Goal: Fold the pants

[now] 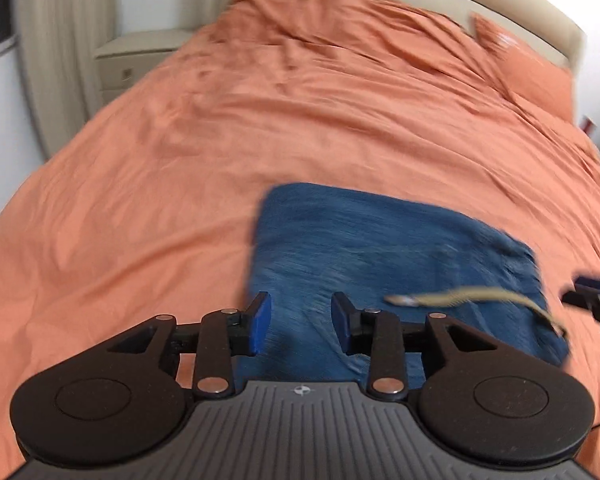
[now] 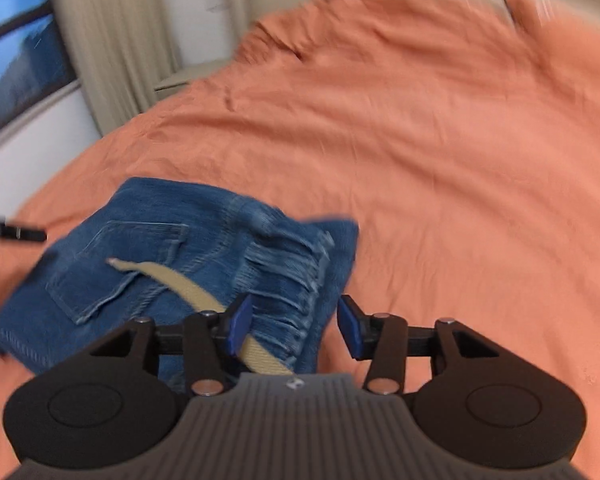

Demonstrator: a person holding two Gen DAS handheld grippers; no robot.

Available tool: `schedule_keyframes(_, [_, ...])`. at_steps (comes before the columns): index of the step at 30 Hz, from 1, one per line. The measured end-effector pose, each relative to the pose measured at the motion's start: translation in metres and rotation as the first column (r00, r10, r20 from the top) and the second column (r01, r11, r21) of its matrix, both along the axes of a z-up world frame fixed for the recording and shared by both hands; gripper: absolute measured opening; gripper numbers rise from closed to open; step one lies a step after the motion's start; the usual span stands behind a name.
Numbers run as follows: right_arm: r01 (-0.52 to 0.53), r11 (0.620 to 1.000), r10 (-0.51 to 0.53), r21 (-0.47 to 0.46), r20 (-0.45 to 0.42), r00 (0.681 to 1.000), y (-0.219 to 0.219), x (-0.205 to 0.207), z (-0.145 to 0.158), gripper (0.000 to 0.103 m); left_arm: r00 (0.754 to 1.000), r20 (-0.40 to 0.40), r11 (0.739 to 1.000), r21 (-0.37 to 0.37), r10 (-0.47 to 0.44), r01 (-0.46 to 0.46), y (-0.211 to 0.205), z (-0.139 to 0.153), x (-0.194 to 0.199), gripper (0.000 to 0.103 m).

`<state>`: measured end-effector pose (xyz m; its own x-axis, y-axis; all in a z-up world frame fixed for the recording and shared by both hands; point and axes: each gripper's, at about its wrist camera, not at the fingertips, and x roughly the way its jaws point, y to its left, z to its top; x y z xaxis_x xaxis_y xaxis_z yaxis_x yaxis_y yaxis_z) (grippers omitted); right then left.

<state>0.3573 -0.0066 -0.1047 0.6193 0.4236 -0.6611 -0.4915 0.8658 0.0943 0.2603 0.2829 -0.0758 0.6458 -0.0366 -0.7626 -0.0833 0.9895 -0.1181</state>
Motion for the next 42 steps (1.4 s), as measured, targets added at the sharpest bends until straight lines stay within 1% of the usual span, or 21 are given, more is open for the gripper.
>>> schedule_keyframes(1, [-0.027, 1.000, 0.027, -0.004, 0.040, 0.999, 0.007, -0.010, 0.007, 0.043, 0.999, -0.003, 0.999, 0.005, -0.032, 0.032, -0.011, 0.002, -0.001, 0.040])
schedule_keyframes(3, [-0.087, 0.996, 0.087, -0.005, 0.082, 0.993, 0.024, -0.024, 0.017, 0.043, 0.995, -0.010, 0.995, 0.024, -0.101, 0.101, -0.032, 0.002, -0.005, 0.040])
schedule_keyframes(5, [-0.140, 0.990, 0.143, -0.030, 0.101, 0.985, 0.044, -0.034, 0.020, 0.042, 0.985, -0.017, 0.984, 0.049, -0.171, 0.172, -0.051, -0.002, -0.007, 0.040])
schedule_keyframes(7, [-0.158, 0.984, 0.166, -0.084, 0.102, 0.981, 0.063, -0.038, 0.015, 0.041, 0.974, -0.043, 0.973, 0.060, -0.221, 0.223, -0.064, -0.010, -0.006, 0.040])
schedule_keyframes(8, [-0.163, 0.982, 0.171, -0.093, 0.087, 0.981, 0.069, -0.039, 0.010, 0.041, 0.971, -0.057, 0.970, 0.059, -0.234, 0.237, -0.069, -0.016, -0.006, 0.040])
schedule_keyframes(11, [-0.156, 0.982, 0.155, -0.102, -0.015, 0.988, 0.075, -0.035, -0.013, 0.041, 0.963, -0.108, 0.964, 0.069, -0.248, 0.257, -0.072, -0.035, -0.004, 0.040])
schedule_keyframes(12, [-0.155, 0.982, 0.151, -0.105, -0.048, 0.987, 0.075, -0.033, -0.022, 0.041, 0.958, -0.138, 0.962, 0.076, -0.250, 0.262, -0.073, -0.043, -0.003, 0.039])
schedule_keyframes(14, [-0.161, 0.982, 0.151, -0.098, -0.103, 0.983, 0.074, -0.030, -0.040, 0.045, 0.944, -0.204, 0.955, 0.091, -0.258, 0.281, -0.074, -0.061, -0.001, 0.039])
schedule_keyframes(15, [-0.162, 0.983, 0.150, -0.091, -0.123, 0.981, 0.073, -0.029, -0.048, 0.047, 0.940, -0.215, 0.950, 0.104, -0.266, 0.293, -0.076, -0.068, 0.000, 0.039])
schedule_keyframes(16, [-0.168, 0.981, 0.155, -0.094, -0.130, 0.979, 0.077, -0.028, -0.054, 0.047, 0.938, -0.219, 0.948, 0.111, -0.270, 0.298, -0.077, -0.071, 0.000, 0.039])
schedule_keyframes(18, [-0.175, 0.978, 0.161, -0.111, -0.125, 0.979, 0.082, -0.029, -0.059, 0.049, 0.939, -0.229, 0.954, 0.097, -0.257, 0.284, -0.075, -0.073, 0.004, 0.039])
schedule_keyframes(22, [-0.167, 0.980, 0.151, -0.108, -0.145, 0.978, 0.083, -0.024, -0.057, 0.049, 0.940, -0.229, 0.957, 0.083, -0.253, 0.278, -0.072, -0.066, 0.004, 0.039])
schedule_keyframes(25, [-0.165, 0.980, 0.147, -0.113, -0.158, 0.976, 0.083, -0.022, -0.048, 0.050, 0.951, -0.203, 0.963, 0.091, -0.232, 0.255, -0.076, -0.052, -0.003, 0.039])
schedule_keyframes(28, [-0.149, 0.984, 0.137, -0.094, -0.130, 0.982, 0.077, -0.030, -0.027, 0.054, 0.965, -0.153, 0.966, 0.117, -0.213, 0.231, -0.077, -0.031, -0.017, 0.041])
schedule_keyframes(30, [-0.133, 0.988, 0.126, -0.081, -0.087, 0.988, 0.069, -0.040, -0.008, 0.064, 0.972, -0.111, 0.964, 0.147, -0.207, 0.223, -0.080, -0.014, -0.030, 0.043])
schedule_keyframes(33, [-0.120, 0.991, 0.119, -0.059, -0.022, 0.993, 0.057, -0.059, 0.023, 0.071, 0.977, -0.055, 0.958, 0.194, -0.205, 0.212, -0.089, 0.017, -0.044, 0.049])
schedule_keyframes(35, [-0.119, 0.992, 0.120, -0.037, 0.026, 0.992, 0.050, -0.074, 0.045, 0.076, 0.979, -0.023, 0.950, 0.237, -0.203, 0.203, -0.095, 0.039, -0.054, 0.051])
schedule_keyframes(37, [-0.118, 0.993, 0.120, -0.023, 0.078, 0.990, 0.044, -0.090, 0.066, 0.078, 0.979, 0.009, 0.942, 0.272, -0.206, 0.196, -0.100, 0.062, -0.063, 0.054])
schedule_keyframes(38, [-0.117, 0.993, 0.117, -0.012, 0.102, 0.988, 0.040, -0.098, 0.075, 0.080, 0.979, 0.028, 0.940, 0.287, -0.201, 0.185, -0.103, 0.074, -0.069, 0.058])
schedule_keyframes(41, [-0.095, 0.995, 0.089, 0.028, 0.162, 0.983, 0.029, -0.122, 0.100, 0.081, 0.977, 0.082, 0.928, 0.338, -0.196, 0.158, -0.111, 0.109, -0.086, 0.060])
schedule_keyframes(42, [-0.081, 0.996, 0.073, 0.041, 0.175, 0.982, 0.025, -0.130, 0.108, 0.081, 0.977, 0.098, 0.922, 0.358, -0.191, 0.144, -0.112, 0.120, -0.094, 0.065])
